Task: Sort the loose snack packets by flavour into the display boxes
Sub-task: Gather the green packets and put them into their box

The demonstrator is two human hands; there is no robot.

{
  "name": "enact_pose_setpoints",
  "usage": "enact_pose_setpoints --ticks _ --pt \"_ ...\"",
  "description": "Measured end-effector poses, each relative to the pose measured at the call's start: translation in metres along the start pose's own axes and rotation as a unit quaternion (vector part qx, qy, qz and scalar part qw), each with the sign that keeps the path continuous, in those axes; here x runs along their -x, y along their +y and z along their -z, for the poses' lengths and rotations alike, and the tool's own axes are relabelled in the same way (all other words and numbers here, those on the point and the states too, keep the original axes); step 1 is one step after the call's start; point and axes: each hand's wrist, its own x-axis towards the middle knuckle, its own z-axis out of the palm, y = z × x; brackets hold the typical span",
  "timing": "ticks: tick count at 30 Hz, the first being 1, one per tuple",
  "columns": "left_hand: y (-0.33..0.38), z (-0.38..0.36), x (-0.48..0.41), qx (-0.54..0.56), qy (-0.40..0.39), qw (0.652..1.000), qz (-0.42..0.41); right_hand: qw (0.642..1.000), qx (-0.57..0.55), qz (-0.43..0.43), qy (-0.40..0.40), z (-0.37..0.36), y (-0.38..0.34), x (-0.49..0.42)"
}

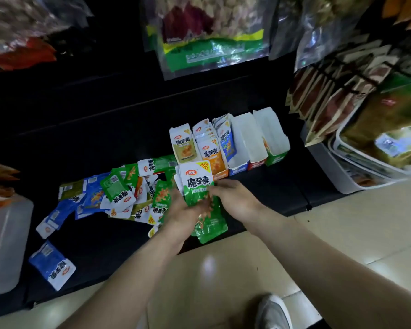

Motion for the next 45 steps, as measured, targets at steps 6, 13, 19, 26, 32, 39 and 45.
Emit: enact_pose_setpoints --ticks 6,13,19,26,32,39,45 --pt "0.036 -0.070 -0.059 0.033 0.018 0.997 0.066 0.960 0.256 0.026 0.112 0.108 0.026 -0.006" --pt "0.099 -0.184 -0.155 0.055 -0.024 0.998 0.020 0.951 0.273 -0.031 0.140 0.173 0.081 -0.011" --pt "0.115 -0.237 -0.203 -0.006 -0.025 0.999 -0.029 0.948 0.281 -0.041 0.144 0.189 0.111 -0.021" --pt "0.098 -0.252 -0.235 -0.082 0.022 0.993 -0.084 0.945 0.303 -0.060 0.109 0.186 0.118 -0.031" --pt "0.096 -0.249 -0.244 -0.224 0.041 0.963 -0.141 0.946 0.302 -0.062 0.095 0.176 0.116 -0.033" --pt "0.089 -0.244 -0.247 -0.206 0.034 0.962 -0.177 0.941 0.318 -0.073 0.088 0.165 0.106 -0.033" --pt "0.096 -0.213 -0.231 -0.191 0.032 0.957 -0.215 0.939 0.334 -0.058 0.065 0.148 0.090 -0.035"
